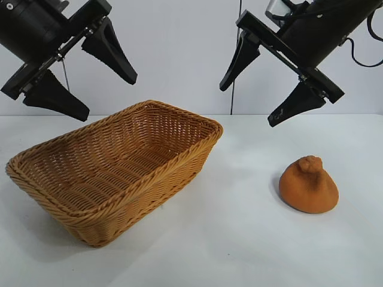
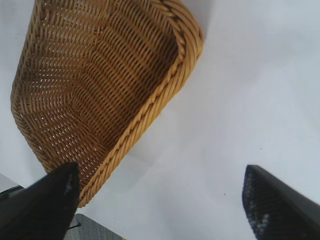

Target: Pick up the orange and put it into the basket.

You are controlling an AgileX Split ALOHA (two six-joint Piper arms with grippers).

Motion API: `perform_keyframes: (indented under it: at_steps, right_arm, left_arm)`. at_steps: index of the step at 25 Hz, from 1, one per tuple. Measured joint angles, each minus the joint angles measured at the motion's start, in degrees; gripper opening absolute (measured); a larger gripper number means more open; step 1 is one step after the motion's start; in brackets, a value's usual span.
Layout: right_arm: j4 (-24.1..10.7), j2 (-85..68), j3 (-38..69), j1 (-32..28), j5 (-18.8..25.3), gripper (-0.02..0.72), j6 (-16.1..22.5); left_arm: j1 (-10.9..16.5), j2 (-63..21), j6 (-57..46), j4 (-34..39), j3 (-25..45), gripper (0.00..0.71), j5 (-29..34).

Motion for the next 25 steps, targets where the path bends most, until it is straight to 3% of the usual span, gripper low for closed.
perform_keyframes:
  at_steps: [25]
  right_arm:
    - [0.00,0.00,0.00,0.00,0.00,0.607,-0.18]
  left_arm:
    - [0.00,0.00,0.11,0.13,0.00,0.610,-0.95]
